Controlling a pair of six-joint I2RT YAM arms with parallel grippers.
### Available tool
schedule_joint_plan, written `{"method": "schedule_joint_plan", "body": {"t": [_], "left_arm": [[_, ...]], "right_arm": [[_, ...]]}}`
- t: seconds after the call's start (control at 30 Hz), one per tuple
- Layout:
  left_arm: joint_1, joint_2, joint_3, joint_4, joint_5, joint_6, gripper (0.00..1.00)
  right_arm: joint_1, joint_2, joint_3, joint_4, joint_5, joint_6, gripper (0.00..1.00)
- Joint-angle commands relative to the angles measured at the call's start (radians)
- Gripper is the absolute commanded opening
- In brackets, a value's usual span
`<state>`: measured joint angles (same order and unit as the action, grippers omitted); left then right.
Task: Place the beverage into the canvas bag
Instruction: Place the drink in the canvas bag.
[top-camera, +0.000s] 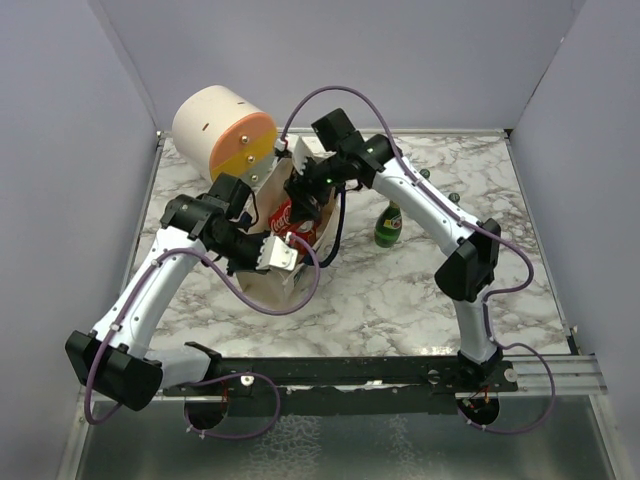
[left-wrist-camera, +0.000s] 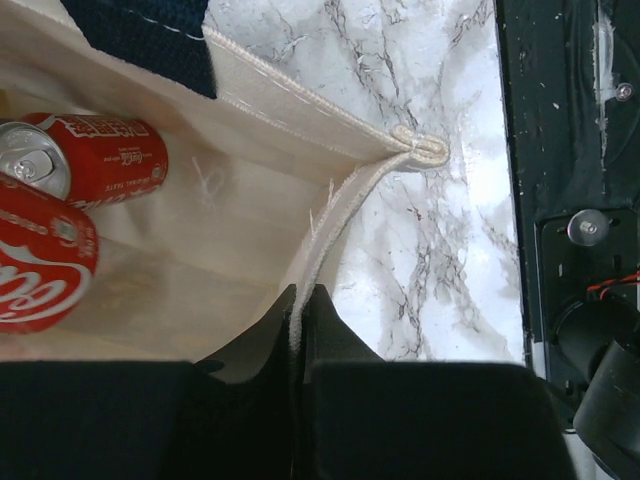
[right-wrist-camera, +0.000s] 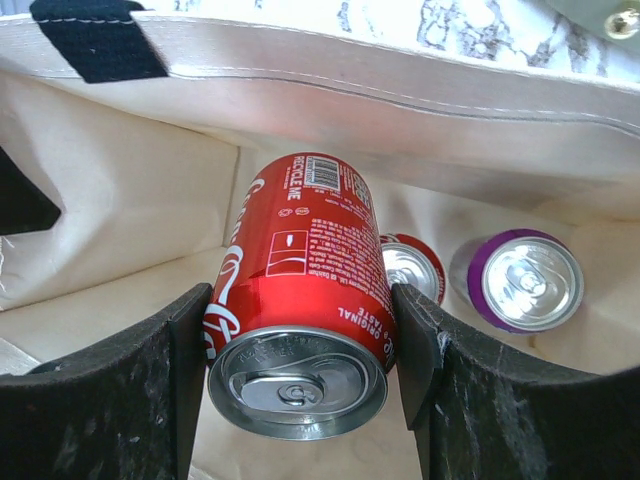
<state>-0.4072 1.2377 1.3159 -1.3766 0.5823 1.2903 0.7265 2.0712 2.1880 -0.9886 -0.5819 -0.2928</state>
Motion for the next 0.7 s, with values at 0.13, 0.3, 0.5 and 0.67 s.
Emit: {"method": "schedule_joint_plan", "body": {"t": [0.13, 0.3, 0.5, 0.67], "left_arm": [[-0.004, -0.056, -0.058, 0.043, -0.016, 0.017, 0.00], [-0.004, -0.072, -0.072, 0.066, -0.005, -0.007, 0.00], [-0.004, -0.084, -0.094, 0.125, 0.001, -0.059, 0.00], [-0.004, -0.089, -0.100, 0.153, 0.010, -0.103, 0.00]], "right_arm": [[0.061, 0.054, 0.075, -0.010, -0.062, -0.018, 0.01], [0.093, 0.077, 0.056, -0.013, -0.018, -0.021, 0.01], [0.130, 0.082, 0.009, 0.022, 0.082, -0.022, 0.01], [0.166, 0.097, 0.006, 0.031, 0.161, -0.018, 0.01]]}}
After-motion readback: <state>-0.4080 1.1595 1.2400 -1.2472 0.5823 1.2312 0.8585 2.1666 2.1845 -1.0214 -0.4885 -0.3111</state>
